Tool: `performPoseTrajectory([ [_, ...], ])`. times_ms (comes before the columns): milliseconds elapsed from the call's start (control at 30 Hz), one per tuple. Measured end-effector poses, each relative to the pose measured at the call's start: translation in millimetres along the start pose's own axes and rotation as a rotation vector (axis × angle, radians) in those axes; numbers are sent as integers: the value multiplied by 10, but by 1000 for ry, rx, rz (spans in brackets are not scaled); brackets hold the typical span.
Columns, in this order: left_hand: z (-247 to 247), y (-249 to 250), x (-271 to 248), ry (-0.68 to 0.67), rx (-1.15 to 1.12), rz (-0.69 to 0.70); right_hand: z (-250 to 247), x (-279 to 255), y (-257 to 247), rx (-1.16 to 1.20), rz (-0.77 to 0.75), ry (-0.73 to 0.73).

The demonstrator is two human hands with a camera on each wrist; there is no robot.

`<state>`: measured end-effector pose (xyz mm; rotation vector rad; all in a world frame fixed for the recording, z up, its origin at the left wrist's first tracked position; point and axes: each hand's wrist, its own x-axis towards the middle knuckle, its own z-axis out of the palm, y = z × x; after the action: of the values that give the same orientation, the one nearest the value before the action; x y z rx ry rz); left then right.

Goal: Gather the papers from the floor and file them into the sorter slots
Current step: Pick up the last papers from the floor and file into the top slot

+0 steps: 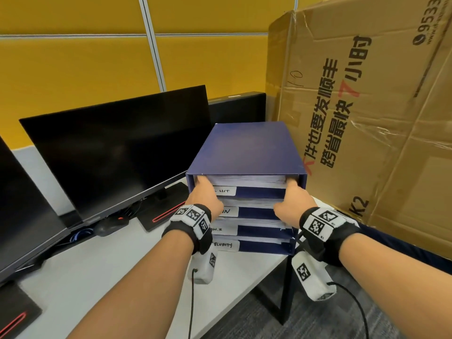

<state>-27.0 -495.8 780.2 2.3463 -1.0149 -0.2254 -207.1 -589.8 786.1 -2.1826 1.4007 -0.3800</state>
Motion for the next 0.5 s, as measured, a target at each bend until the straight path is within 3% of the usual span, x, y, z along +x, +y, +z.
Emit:
performPoseTrajectory([
  [100,14,73,21,52,-46,-43,18,94,-35,147,45,-25],
  [233,22,172,-14,39,184,-8,9,140,-96,290,104,-99],
  [333,20,166,52,-5,251,-33,2,136,-100,295,120,-124],
  [500,23,101,136,-21,138,-98,22,129,-33,255,91,-114],
])
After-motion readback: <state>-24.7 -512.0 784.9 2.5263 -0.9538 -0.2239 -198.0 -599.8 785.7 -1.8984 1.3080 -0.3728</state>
